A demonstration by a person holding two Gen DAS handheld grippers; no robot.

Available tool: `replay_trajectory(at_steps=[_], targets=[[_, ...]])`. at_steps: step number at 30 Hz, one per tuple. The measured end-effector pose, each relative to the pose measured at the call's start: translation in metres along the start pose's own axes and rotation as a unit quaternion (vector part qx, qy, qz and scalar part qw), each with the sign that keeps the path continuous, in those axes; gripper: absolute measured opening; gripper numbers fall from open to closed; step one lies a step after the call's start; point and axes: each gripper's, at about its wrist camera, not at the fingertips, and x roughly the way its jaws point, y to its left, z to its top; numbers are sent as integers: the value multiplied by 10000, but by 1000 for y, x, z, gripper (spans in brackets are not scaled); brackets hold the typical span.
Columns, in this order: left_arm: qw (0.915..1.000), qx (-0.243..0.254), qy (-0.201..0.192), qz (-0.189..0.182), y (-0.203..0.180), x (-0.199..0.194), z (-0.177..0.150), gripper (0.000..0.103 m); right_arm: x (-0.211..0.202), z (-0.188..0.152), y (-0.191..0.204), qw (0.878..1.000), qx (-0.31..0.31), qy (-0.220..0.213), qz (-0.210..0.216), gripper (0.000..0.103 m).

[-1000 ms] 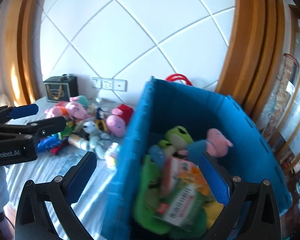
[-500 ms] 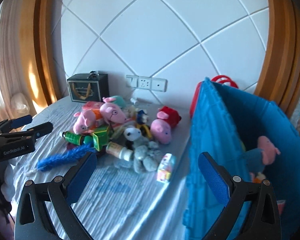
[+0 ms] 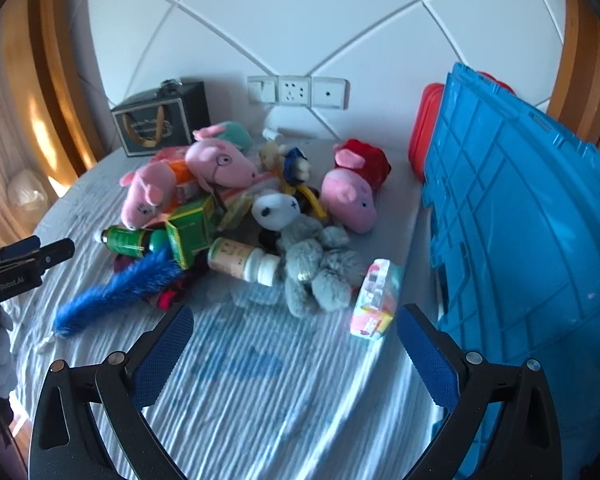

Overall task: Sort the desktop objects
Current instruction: 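Grasp the green medicine box with the left gripper while the right grasps the beige pill bottle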

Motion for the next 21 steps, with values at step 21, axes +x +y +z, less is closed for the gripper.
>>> replay_trajectory(at_steps=[21], targets=[[9745, 154, 2221, 294, -77, 217, 92, 88, 158, 49, -39, 9955, 246, 912, 66, 103]])
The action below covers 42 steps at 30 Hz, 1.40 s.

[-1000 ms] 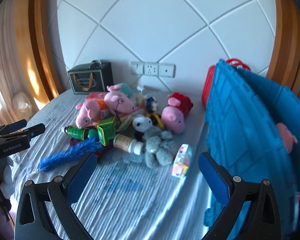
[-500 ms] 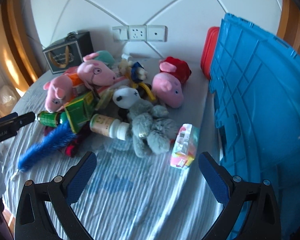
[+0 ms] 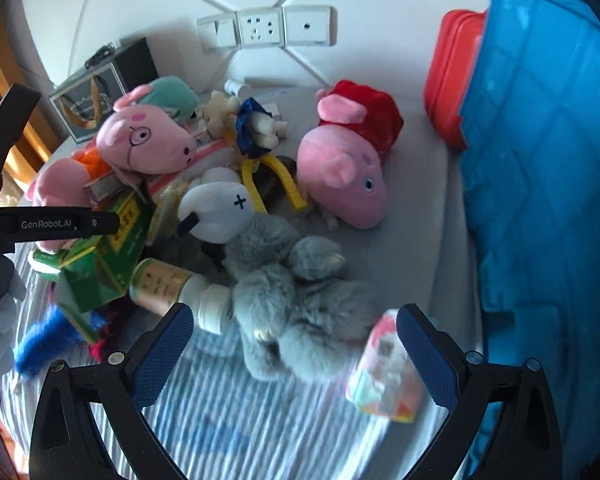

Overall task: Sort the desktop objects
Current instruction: 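Grasp the green medicine box with the left gripper while the right grasps the beige pill bottle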

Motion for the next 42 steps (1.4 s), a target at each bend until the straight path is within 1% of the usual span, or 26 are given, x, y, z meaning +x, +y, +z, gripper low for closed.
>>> replay_trajectory(at_steps=[3, 6, 7, 8, 9, 10, 11, 14, 16, 19, 20, 21, 22, 23, 24, 25, 27, 29, 31, 33, 36, 38, 40, 41, 42], targets=[[9993, -77, 345, -73, -1, 24, 3, 88, 26, 11, 0, 9997, 44, 238, 85, 103], [9994, -37, 328, -129, -2, 32, 2, 87, 53, 16, 3, 9984, -47, 552, 63, 103], [9996, -17, 259, -116, -3, 31, 2, 76, 60, 16, 4, 9980, -96, 625, 58, 100], [9997, 24, 189, -118, -3, 30, 1, 69, 66, 15, 5, 9975, -142, 695, 30, 97], [9998, 49, 157, -72, -4, 28, 0, 64, 72, 14, 7, 9969, -193, 768, 16, 88], [9999, 36, 85, -58, -3, 25, -2, 61, 79, 12, 9, 9960, -230, 863, 21, 77], [9999, 41, 34, -92, -2, 23, -4, 61, 83, 10, 9, 9956, -237, 911, 29, 73], [9998, 97, -140, -101, -2, 14, -15, 56, 92, 7, 14, 9948, -373, 942, -86, 66], [9994, 173, -278, -86, -4, 4, -26, 54, 91, 6, 18, 9949, -468, 883, -110, 49], [9978, 349, -567, -24, -8, -16, -52, 54, 86, 2, 20, 9955, -439, 838, -14, 37], [9972, 387, -635, -50, -8, -22, -62, 54, 80, -2, 20, 9959, -396, 810, 51, 36], [9967, 418, -693, -95, -8, -28, -73, 54, 76, -6, 20, 9961, -368, 790, 104, 31], [9965, 437, -707, -114, -8, -30, -84, 54, 68, -11, 21, 9964, -321, 757, 195, 24], [9965, 446, -690, -139, -7, -33, -94, 54, 62, -16, 21, 9965, -301, 730, 274, 19], [9963, 467, -697, -205, -3, -37, -104, 54, 55, -21, 22, 9964, -281, 719, 363, 9], [9960, 489, -705, -236, -3, -37, -114, 54, 48, -29, 23, 9957, -255, 752, 470, 6], [9956, 545, -729, -232, -7, -40, -133, 54, 41, -43, 26, 9943, -272, 844, 592, 6], [9948, 630, -751, -267, -7, -41, -149, 54, 35, -56, 29, 9938, -349, 893, 565, 6], [9950, 622, -722, -314, -3, -38, -157, 54, 27, -66, 31, 9941, -417, 849, 532, 7], [9950, 561, -754, -339, 4, -33, -156, 54, 16, -68, 34, 9940, -462, 745, 649, 8], [9951, 487, -763, -404, 17, -21, -149, 55, 4, -64, 41, 9939, -562, 547, 770, 13], [9951, 489, -744, -429, 16, -17, -144, 57, -1, -63, 45, 9927, -617, 452, 933, 22], [9953, 472, -754, -380, 18, -13, -137, 58, 1, -51, 52, 9919, -671, 426, 995, 51], [9957, 447, -756, -304, 19, -10, -134, 58, 3, -45, 55, 9913, -721, 420, 1023, 56], [9959, 406, -778, -240, 21, -9, -131, 58, 6, -41, 61, 9905, -801, 410, 1044, 58]])
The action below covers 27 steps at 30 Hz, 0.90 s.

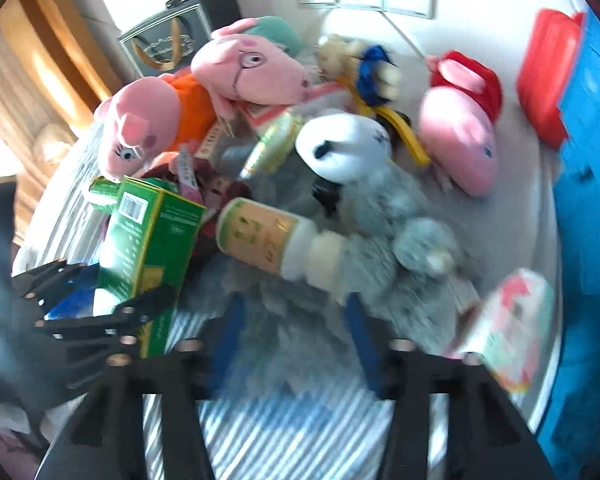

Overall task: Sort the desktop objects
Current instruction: 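Grasp the green medicine box with the left gripper while the right grasps the beige pill bottle, then lift the green box and beige pill bottle and carry both over the blue bin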

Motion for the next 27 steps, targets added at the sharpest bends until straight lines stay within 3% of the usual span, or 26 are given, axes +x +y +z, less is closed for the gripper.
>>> replay_trajectory(at_steps=[8, 9, 17, 19, 21, 27], targets=[[9997, -182, -42, 129, 21, 11, 9, 58, 58, 37, 27, 9956, -864, 366, -70, 58], [9997, -205, -17, 119, 22, 14, 10, 58, 64, 40, 28, 9948, -919, 436, -74, 63], [9995, -275, 72, 166, 26, 25, 17, 57, 96, 56, 34, 9832, -1622, 523, -655, 71], [9995, -262, 71, 167, 27, 23, 16, 54, 105, 56, 31, 9828, -1570, 672, -706, 68], [9996, -260, 56, 132, 29, 19, 13, 53, 111, 54, 25, 9842, -1378, 808, -767, 56], [9997, -241, 13, 6, 30, 5, 1, 52, 91, 26, 18, 9934, -577, 969, -193, 55]])
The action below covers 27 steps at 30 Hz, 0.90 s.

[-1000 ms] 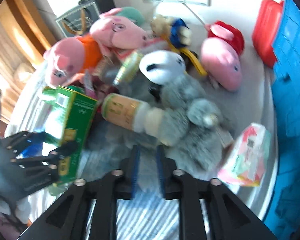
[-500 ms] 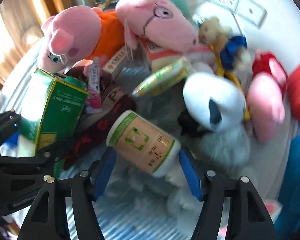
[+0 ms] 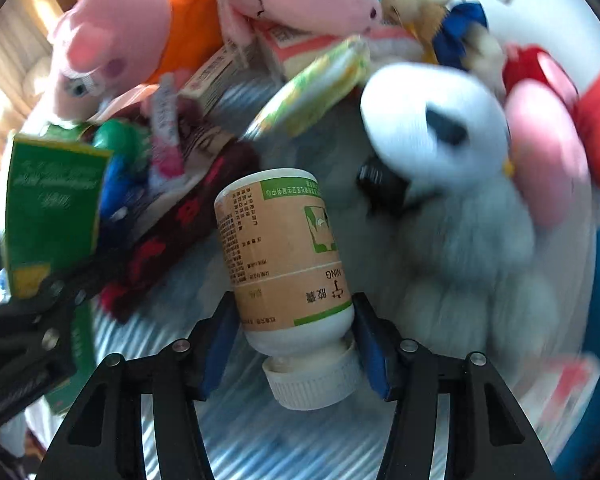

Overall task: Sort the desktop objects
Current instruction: 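Lift the green box and beige pill bottle and carry both over the blue bin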

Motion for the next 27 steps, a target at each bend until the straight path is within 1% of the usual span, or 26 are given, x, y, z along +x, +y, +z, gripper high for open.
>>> replay_trajectory(at_steps=[3, 6, 9, 11, 12, 13, 15, 18, 21, 23, 25, 27], targets=[[9999, 44, -97, -55, -1, -13, -5, 52, -9, -15, 2, 9997, 177, -98, 108, 55], [9996, 55, -273, -100, 0, -34, -9, 52, -33, -26, 2, 9986, 344, -391, 110, 55], [9982, 93, -567, -157, -9, -60, -12, 52, -63, -32, 2, 9962, 449, -745, 105, 55], [9960, 161, -865, -165, -23, -79, -8, 52, -92, -38, 3, 9931, 499, -1060, 51, 55], [9944, 194, -1027, -166, -24, -93, -8, 52, -102, -40, 5, 9917, 519, -1176, 31, 55], [9922, 239, -1215, -167, -25, -109, -9, 52, -118, -45, 3, 9894, 552, -1342, 9, 55], [9868, 345, -1574, -174, -41, -135, -15, 52, -144, -56, 8, 9847, 616, -1631, -81, 55], [9761, 546, -2091, -226, -57, -178, -20, 52, -197, -75, 8, 9737, 702, -2155, -227, 55], [9660, 726, -2460, -331, -67, -216, -24, 52, -237, -88, 11, 9628, 807, -2535, -481, 55], [9573, 871, -2731, -369, -81, -238, -23, 52, -267, -101, 10, 9535, 917, -2792, -664, 55], [9515, 958, -2892, -435, -93, -255, -22, 52, -294, -116, 11, 9467, 996, -2956, -800, 55], [9486, 1060, -2936, -519, -104, -265, -22, 52, -310, -127, 6, 9411, 1081, -3071, -909, 55]])
